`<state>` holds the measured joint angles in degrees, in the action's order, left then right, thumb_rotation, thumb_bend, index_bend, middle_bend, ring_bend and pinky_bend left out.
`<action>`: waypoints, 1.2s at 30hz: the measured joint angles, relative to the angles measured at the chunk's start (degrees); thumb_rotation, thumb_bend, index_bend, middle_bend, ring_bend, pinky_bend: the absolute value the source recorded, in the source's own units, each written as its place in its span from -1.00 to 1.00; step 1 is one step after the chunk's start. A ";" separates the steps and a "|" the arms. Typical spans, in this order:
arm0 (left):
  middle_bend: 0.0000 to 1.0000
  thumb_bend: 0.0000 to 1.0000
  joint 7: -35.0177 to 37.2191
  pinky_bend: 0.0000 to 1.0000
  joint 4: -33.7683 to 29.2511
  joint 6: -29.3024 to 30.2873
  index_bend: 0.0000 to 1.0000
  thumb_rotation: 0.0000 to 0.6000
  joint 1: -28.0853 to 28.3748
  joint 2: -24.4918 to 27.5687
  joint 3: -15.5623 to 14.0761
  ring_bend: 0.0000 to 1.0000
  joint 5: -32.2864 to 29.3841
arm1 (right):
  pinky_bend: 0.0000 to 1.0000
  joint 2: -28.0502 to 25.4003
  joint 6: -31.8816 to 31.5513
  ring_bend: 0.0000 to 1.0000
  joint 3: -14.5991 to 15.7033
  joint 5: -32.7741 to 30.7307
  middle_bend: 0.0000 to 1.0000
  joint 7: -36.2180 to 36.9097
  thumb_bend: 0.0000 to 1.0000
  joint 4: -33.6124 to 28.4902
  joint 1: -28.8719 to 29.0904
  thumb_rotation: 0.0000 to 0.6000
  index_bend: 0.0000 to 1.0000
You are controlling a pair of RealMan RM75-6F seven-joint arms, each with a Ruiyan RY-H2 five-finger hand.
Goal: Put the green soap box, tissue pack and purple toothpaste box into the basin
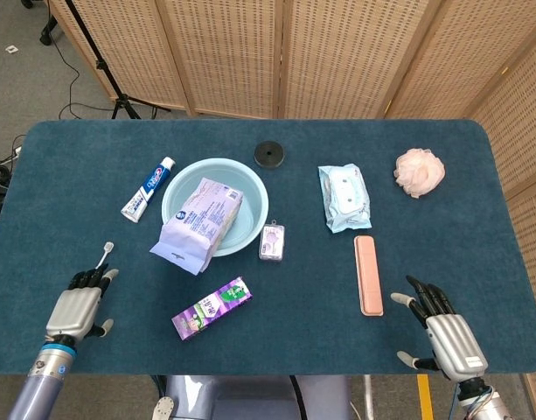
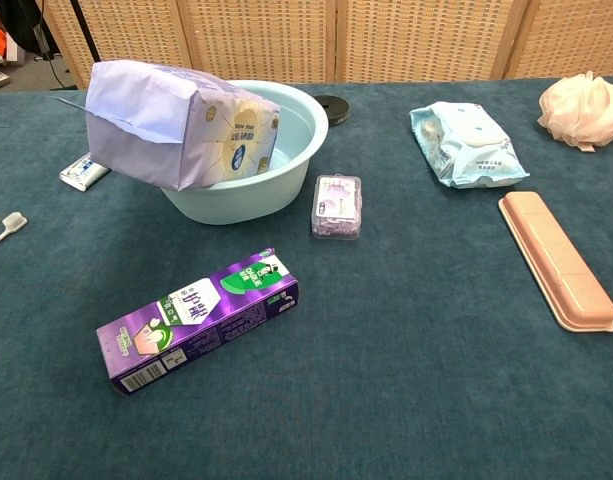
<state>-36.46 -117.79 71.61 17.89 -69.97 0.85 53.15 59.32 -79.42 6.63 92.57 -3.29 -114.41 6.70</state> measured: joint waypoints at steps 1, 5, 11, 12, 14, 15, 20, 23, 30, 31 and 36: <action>-1.00 -0.42 -0.85 -1.00 -0.94 0.68 -0.75 1.00 0.22 -0.68 0.28 -1.00 -0.97 | -0.97 -0.03 0.00 -1.00 -0.05 0.03 -1.00 0.12 -0.79 -0.01 -0.02 1.00 -0.61; -1.00 -0.42 -3.19 -1.00 -3.75 2.79 -0.74 1.00 1.02 -3.43 1.11 -1.00 -3.81 | -0.97 -0.27 -0.04 -1.00 -0.27 0.19 -1.00 0.81 -0.79 -0.08 -0.11 1.00 -0.61; -1.00 -0.42 -7.33 -1.00 -6.67 7.33 -0.74 1.00 2.20 -9.40 1.80 -1.00 -7.13 | -0.97 -0.96 -0.30 -1.00 -0.41 0.91 -1.00 2.35 -0.79 -0.37 -0.29 1.00 -0.61; -1.00 -0.42 -8.02 -1.00 -7.10 8.31 -0.74 1.00 2.38 -10.63 1.89 -1.00 -7.64 | -0.97 -1.08 -0.37 -1.00 -0.43 1.08 -1.00 2.62 -0.79 -0.42 -0.32 1.00 -0.61; -1.00 -0.42 -8.99 -1.00 -7.60 9.79 -0.74 1.00 2.63 -12.44 2.07 -1.00 -8.35 | -0.97 -1.34 -0.50 -1.00 -0.44 1.42 -1.00 3.25 -0.79 -0.53 -0.39 1.00 -0.61; -1.00 -0.42 -9.63 -1.00 -7.86 10.74 -0.74 1.00 2.81 -13.64 2.22 -1.00 -8.74 | -0.97 -1.47 -0.56 -1.00 -0.45 1.54 -1.00 3.53 -0.79 -0.57 -0.41 1.00 -0.61; -1.00 -0.42 -12.32 -1.00 -8.40 14.11 -0.74 1.00 3.81 -18.36 3.09 -1.00 -9.91 | -0.97 -2.23 -1.08 -1.00 -0.70 1.94 -1.00 5.18 -0.79 -0.68 -0.58 1.00 -0.61; -1.00 -0.42 -13.85 -1.00 -8.46 15.59 -0.74 1.00 4.62 -21.10 3.84 -1.00 -10.41 | -0.97 -2.65 -1.44 -1.00 -0.90 2.03 -1.00 6.08 -0.79 -0.66 -0.70 1.00 -0.61; -1.00 -0.42 -16.81 -1.00 -7.75 17.95 -0.74 1.00 6.93 -27.05 5.74 -1.00 -12.26 | -0.97 -3.32 -1.45 -1.00 -1.42 1.62 -1.00 7.72 -0.79 -0.41 -0.79 1.00 -0.61; -1.00 -0.42 -17.09 -1.00 -7.59 18.08 -0.74 1.00 7.20 -27.58 5.92 -1.00 -12.63 | -0.97 -3.35 -1.40 -1.00 -1.48 1.53 -1.00 7.80 -0.79 -0.36 -0.79 1.00 -0.61; -1.00 -0.42 -17.88 -1.00 -6.63 18.29 -0.73 1.00 8.38 -29.78 6.61 -1.00 -14.49 | -0.97 -3.38 -1.13 -1.00 -1.76 1.22 -1.00 8.05 -0.79 -0.18 -0.78 1.00 -0.61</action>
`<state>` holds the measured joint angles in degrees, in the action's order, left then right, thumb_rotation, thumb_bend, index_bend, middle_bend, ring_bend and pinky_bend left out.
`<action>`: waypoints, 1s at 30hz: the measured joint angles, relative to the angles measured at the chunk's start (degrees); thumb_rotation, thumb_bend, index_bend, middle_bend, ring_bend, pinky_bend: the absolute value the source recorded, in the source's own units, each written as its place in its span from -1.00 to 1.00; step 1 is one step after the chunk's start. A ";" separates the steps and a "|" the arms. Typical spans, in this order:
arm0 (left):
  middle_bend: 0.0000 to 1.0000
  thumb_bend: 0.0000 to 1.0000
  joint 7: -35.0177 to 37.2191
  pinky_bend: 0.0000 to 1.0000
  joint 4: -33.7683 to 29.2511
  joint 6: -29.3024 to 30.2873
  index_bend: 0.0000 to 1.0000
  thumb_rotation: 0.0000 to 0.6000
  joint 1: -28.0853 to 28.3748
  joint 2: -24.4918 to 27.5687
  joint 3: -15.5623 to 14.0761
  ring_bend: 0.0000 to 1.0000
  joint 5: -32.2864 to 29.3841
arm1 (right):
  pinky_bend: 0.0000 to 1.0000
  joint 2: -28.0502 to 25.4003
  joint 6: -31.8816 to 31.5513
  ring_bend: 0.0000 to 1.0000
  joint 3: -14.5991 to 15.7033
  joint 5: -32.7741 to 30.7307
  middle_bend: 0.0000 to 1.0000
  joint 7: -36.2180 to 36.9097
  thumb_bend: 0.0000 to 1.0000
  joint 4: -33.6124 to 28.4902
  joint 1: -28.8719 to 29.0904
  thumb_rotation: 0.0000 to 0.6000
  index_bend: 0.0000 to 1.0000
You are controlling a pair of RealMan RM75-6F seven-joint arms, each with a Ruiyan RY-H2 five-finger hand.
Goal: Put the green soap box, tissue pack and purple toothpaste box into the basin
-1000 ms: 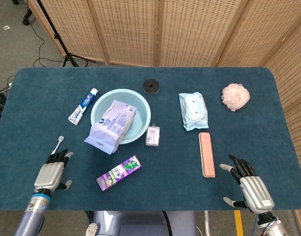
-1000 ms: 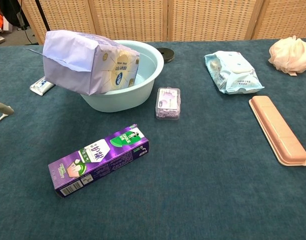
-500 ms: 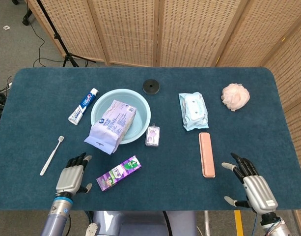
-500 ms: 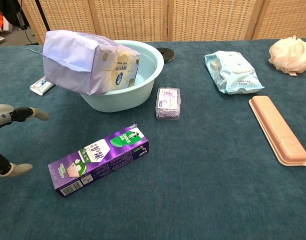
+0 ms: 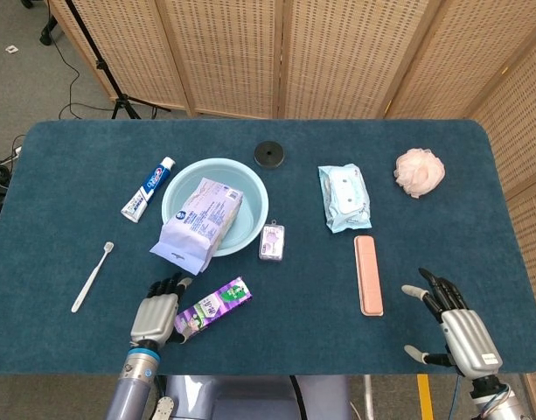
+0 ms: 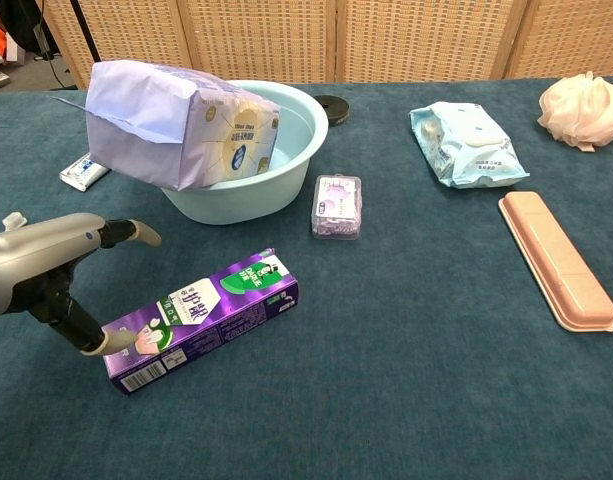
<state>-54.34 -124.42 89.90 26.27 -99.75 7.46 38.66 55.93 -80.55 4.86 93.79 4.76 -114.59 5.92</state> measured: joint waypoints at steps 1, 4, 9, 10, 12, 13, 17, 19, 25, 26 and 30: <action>-1.00 -0.42 -0.06 -1.00 0.19 0.00 -0.72 1.00 0.17 -0.30 0.06 -1.00 -0.22 | -0.97 0.00 0.03 -1.00 -0.03 -0.05 -1.00 0.02 -0.79 0.02 -0.01 1.00 -0.61; -1.00 -0.42 -0.09 -1.00 0.76 -0.01 -0.70 1.00 0.63 -1.13 0.27 -1.00 -0.82 | -0.97 -0.02 0.11 -1.00 -0.17 -0.17 -1.00 0.10 -0.79 0.08 -0.04 1.00 -0.61; -1.00 -0.42 -0.03 -1.00 1.13 0.38 -0.70 1.00 1.10 -1.65 0.27 -1.00 -1.22 | -0.97 -0.14 0.09 -1.00 -0.37 -0.31 -1.00 0.32 -0.79 0.11 -0.15 1.00 -0.61; -1.00 -0.42 0.03 -1.00 1.13 0.48 -0.70 1.00 1.13 -1.65 0.29 -1.00 -1.21 | -0.97 -0.16 0.09 -1.00 -0.42 -0.32 -1.00 0.36 -0.79 0.12 -0.16 1.00 -0.61; -1.00 -0.42 0.16 -1.00 1.14 0.67 -0.70 1.00 1.28 -1.63 0.32 -1.00 -1.08 | -0.97 -0.16 0.16 -1.00 -0.47 -0.36 -1.00 0.35 -0.79 0.14 -0.18 1.00 -0.61; -1.00 -0.42 0.22 -1.00 1.14 0.68 -0.70 1.00 1.35 -1.62 0.36 -1.00 -1.07 | -0.97 -0.15 0.20 -1.00 -0.49 -0.37 -1.00 0.34 -0.79 0.14 -0.18 1.00 -0.61; -1.00 -0.41 0.46 -1.00 1.15 0.60 -0.70 1.00 1.69 -1.69 0.51 -1.00 -1.10 | -0.97 -0.08 0.37 -1.00 -0.60 -0.56 -1.00 0.24 -0.79 0.17 -0.21 1.00 -0.61; -1.00 -0.41 0.43 -1.00 1.19 0.70 -0.70 1.00 1.84 -1.78 0.40 -1.00 -1.02 | -0.97 -0.08 0.40 -1.00 -0.69 -0.70 -1.00 0.29 -0.79 0.18 -0.23 1.00 -0.61; -1.00 -0.41 0.65 -1.00 1.23 0.73 -0.69 1.00 2.11 -1.92 0.20 -1.00 -1.47 | -0.97 -0.21 0.44 -1.00 -0.86 -0.80 -1.00 0.62 -0.79 0.18 -0.30 1.00 -0.61; -1.00 -0.41 0.69 -1.00 1.27 0.69 -0.68 1.00 2.15 -1.96 0.17 -1.00 -1.56 | -0.97 -0.29 0.35 -1.00 -0.90 -0.79 -1.00 0.73 -0.79 0.16 -0.34 1.00 -0.61; -1.00 -0.41 0.88 -1.00 1.54 0.53 -0.68 1.00 2.34 -2.15 0.00 -1.00 -1.92 | -0.97 -0.61 -0.06 -1.00 -1.09 -0.69 -1.00 1.04 -0.79 0.00 -0.49 1.00 -0.61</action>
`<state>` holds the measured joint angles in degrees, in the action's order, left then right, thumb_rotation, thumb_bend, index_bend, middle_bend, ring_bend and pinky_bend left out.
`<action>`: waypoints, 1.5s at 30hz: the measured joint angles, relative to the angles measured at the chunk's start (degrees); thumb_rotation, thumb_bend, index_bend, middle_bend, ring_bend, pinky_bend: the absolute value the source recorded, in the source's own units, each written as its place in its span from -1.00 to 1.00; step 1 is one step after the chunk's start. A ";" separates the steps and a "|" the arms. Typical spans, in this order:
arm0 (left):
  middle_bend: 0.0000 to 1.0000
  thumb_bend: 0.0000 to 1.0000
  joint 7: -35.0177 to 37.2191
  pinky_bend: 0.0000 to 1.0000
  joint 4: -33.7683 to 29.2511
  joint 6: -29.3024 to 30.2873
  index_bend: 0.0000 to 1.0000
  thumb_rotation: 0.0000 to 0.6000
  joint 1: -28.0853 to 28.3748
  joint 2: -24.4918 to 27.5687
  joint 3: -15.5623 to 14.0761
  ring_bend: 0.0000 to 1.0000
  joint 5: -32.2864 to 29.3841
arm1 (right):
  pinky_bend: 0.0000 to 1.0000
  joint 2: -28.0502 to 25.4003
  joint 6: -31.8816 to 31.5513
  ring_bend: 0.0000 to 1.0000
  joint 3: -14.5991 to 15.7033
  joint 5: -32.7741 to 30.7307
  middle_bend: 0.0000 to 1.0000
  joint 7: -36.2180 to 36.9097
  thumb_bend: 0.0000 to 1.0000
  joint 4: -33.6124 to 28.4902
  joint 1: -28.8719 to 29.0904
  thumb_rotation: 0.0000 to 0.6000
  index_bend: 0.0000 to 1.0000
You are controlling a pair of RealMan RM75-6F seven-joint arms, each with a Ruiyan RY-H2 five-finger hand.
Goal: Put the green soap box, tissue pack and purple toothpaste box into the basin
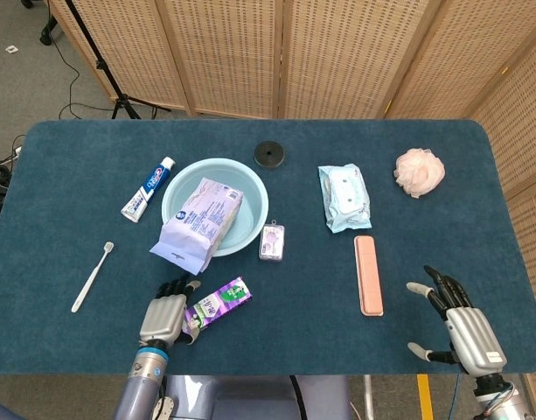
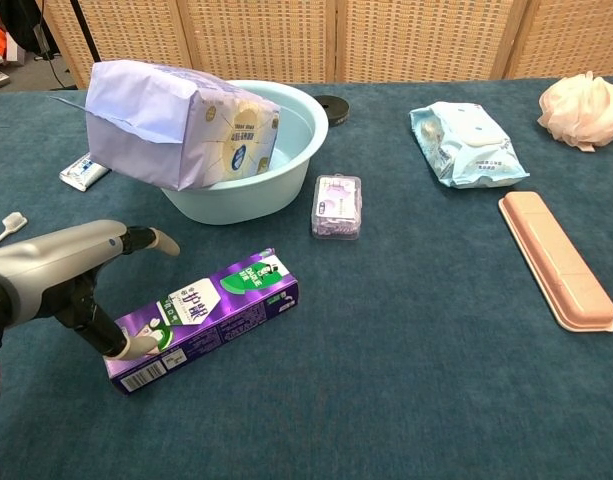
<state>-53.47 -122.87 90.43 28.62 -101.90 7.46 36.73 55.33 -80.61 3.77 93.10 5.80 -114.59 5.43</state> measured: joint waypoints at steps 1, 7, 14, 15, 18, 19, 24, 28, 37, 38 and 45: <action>-1.00 -0.41 0.01 -1.00 0.06 -0.05 -0.68 1.00 0.05 -0.04 -0.08 -1.00 -0.08 | -0.97 -0.06 -0.10 -1.00 -0.04 0.02 -1.00 0.08 -0.79 -0.02 -0.04 1.00 -0.61; -1.00 -0.41 0.25 -1.00 0.60 -0.22 -0.68 1.00 0.24 -0.23 -0.38 -1.00 -0.54 | -0.97 -0.32 -0.18 -1.00 -0.26 -0.12 -1.00 0.51 -0.79 0.00 -0.15 1.00 -0.61; -1.00 -0.41 0.74 -1.00 1.58 -0.76 -0.66 1.00 0.36 -0.56 -0.85 -1.00 -1.17 | -0.97 -0.51 -0.40 -1.00 -0.56 -0.43 -1.00 0.93 -0.79 0.05 -0.30 1.00 -0.61; -1.00 -0.41 0.79 -1.00 1.76 -0.87 -0.66 1.00 0.38 -0.61 -0.94 -1.00 -1.31 | -0.97 -0.56 -0.44 -1.00 -0.62 -0.50 -1.00 1.02 -0.79 0.06 -0.32 1.00 -0.61; -1.00 -0.41 0.86 -1.00 2.25 -0.97 -0.65 1.00 0.43 -0.74 -1.13 -1.00 -1.56 | -0.97 -0.67 -0.57 -1.00 -0.75 -0.58 -1.00 1.35 -0.79 0.08 -0.39 1.00 -0.61; -1.00 -0.41 0.85 -1.00 2.40 -1.00 -0.64 1.00 0.45 -0.77 -1.18 -1.00 -1.67 | -0.97 -0.70 -0.57 -1.00 -0.77 -0.56 -1.00 1.44 -0.79 0.08 -0.39 1.00 -0.61; -1.00 -0.40 0.71 -1.00 3.42 -0.98 -0.59 1.00 0.53 -0.84 -1.41 -1.00 -2.06 | -0.97 -0.88 -0.63 -1.00 -0.85 -0.52 -1.00 1.83 -0.79 0.10 -0.47 1.00 -0.61; -1.00 -0.40 0.50 -1.00 4.50 -0.70 -0.56 1.00 0.50 -0.69 -1.70 -1.00 -2.21 | -0.97 -1.00 -0.77 -1.00 -0.99 -0.57 -1.00 2.07 -0.79 0.14 -0.56 1.00 -0.61; -1.00 -0.38 0.95 -1.00 8.17 0.32 -0.44 1.00 0.20 -0.71 -1.55 -1.00 -1.16 | -0.97 -0.94 -0.55 -1.00 -0.99 -0.37 -1.00 1.92 -0.79 0.15 -0.58 1.00 -0.61; -1.00 -0.37 1.00 -1.00 8.64 0.39 -0.42 1.00 0.22 -0.78 -1.44 -1.00 -0.89 | -0.97 -0.93 -0.50 -1.00 -0.97 -0.34 -1.00 1.88 -0.79 0.14 -0.59 1.00 -0.61; -1.00 -0.30 1.49 -1.00 12.95 -0.33 -0.26 1.00 1.32 -1.86 0.87 -1.00 1.24 | -0.97 -0.68 -0.08 -1.00 -0.96 -0.42 -1.00 1.57 -0.79 0.20 -0.53 1.00 -0.61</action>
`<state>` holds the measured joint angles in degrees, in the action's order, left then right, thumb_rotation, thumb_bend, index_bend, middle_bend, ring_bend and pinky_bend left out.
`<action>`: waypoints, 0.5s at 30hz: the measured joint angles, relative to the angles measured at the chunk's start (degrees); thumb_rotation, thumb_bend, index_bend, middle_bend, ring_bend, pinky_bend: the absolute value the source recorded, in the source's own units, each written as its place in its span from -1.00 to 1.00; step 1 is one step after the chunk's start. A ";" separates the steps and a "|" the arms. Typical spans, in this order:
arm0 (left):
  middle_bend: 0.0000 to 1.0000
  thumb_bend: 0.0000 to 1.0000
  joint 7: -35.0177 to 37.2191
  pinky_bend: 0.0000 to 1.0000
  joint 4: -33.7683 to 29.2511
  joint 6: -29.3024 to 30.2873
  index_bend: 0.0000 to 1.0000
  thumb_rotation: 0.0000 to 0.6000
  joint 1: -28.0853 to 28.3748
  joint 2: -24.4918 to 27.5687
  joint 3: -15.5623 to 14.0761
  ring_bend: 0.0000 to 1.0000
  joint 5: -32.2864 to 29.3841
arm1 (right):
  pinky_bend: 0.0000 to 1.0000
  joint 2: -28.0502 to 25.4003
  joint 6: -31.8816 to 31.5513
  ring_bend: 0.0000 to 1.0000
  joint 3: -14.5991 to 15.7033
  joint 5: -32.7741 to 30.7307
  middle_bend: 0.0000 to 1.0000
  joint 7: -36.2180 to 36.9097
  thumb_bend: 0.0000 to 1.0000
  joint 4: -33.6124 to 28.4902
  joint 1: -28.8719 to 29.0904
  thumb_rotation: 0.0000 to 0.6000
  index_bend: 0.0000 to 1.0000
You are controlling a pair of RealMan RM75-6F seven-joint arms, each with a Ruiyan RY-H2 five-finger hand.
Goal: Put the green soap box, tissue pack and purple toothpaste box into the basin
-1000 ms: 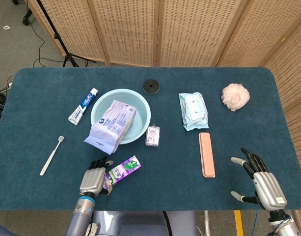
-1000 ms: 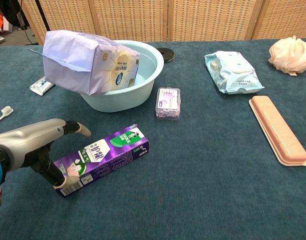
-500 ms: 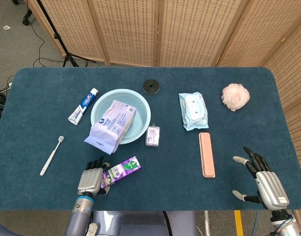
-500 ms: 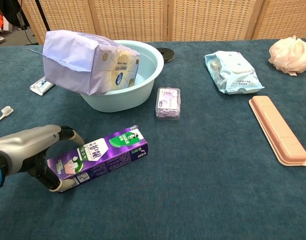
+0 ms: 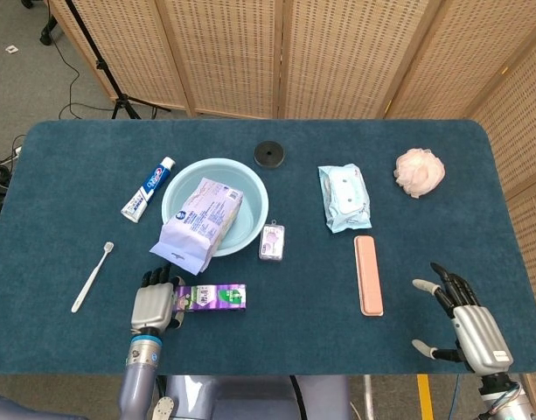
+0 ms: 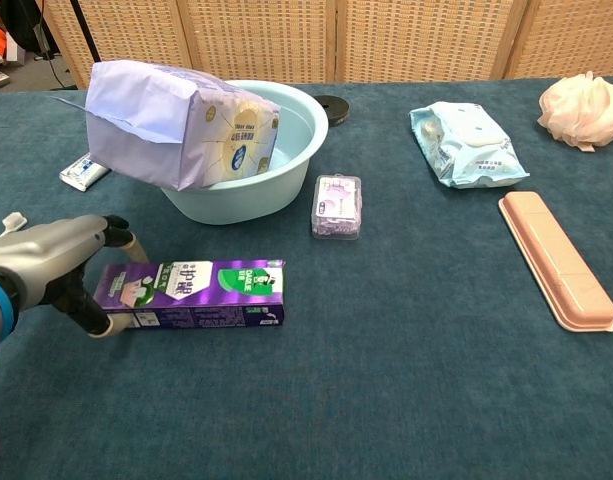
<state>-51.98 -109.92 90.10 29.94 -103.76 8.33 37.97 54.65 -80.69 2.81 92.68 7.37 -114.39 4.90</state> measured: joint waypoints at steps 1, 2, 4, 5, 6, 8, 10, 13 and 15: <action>-1.00 -0.29 0.02 -1.00 0.39 -0.11 -0.24 1.00 0.12 -0.14 0.15 -1.00 0.16 | -0.97 0.02 0.03 -1.00 0.00 0.01 -1.00 0.00 -0.79 0.00 0.01 1.00 -0.61; -1.00 -0.29 0.06 -1.00 0.99 -0.31 -0.20 1.00 0.30 -0.38 0.36 -1.00 0.36 | -0.97 0.02 0.09 -1.00 -0.04 0.01 -1.00 0.01 -0.79 0.00 0.06 1.00 -0.61; -0.99 -0.27 0.15 -0.99 2.39 -0.88 -0.10 1.00 0.72 -0.97 0.83 -1.00 0.71 | -0.97 0.02 0.12 -1.00 -0.05 0.07 -1.00 0.02 -0.79 0.00 0.07 1.00 -0.61; -0.98 -0.26 0.16 -0.97 3.02 -1.13 -0.03 1.00 0.89 -1.23 1.00 -1.00 0.81 | -0.97 0.01 0.07 -1.00 0.02 0.17 -1.00 0.02 -0.79 0.00 0.01 1.00 -0.61; -0.96 -0.24 0.15 -0.95 3.90 -1.46 0.03 1.00 1.12 -1.60 1.19 -1.00 0.92 | -0.97 -0.01 0.02 -1.00 0.02 0.18 -1.00 0.06 -0.79 0.01 -0.02 1.00 -0.61; -0.92 -0.21 0.13 -0.93 5.19 -1.85 0.11 1.00 1.41 -2.18 1.38 -1.00 1.13 | -0.97 -0.08 -0.08 -1.00 -0.06 0.13 -1.00 0.23 -0.79 0.03 -0.05 1.00 -0.61; -0.90 -0.19 0.19 -0.90 6.47 -2.04 0.18 1.00 1.57 -2.83 1.41 -1.00 1.62 | -0.97 -0.13 -0.15 -1.00 -0.14 0.04 -1.00 0.41 -0.79 0.07 -0.07 1.00 -0.61; -0.86 -0.17 0.77 -0.87 6.89 -1.93 0.24 1.00 1.34 -3.08 1.18 -1.00 2.67 | -0.97 -0.21 -0.17 -1.00 -0.21 -0.01 -1.00 0.67 -0.79 0.18 -0.07 1.00 -0.61; -0.86 -0.16 1.36 -0.87 6.37 -1.80 0.24 1.00 0.99 -2.79 0.98 -1.00 3.27 | -0.97 -0.26 -0.22 -1.00 -0.22 0.06 -1.00 0.73 -0.79 0.18 -0.09 1.00 -0.61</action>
<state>-50.62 -103.55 88.30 30.93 -106.55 9.31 41.24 54.38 -80.91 2.59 92.74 8.10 -114.21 4.81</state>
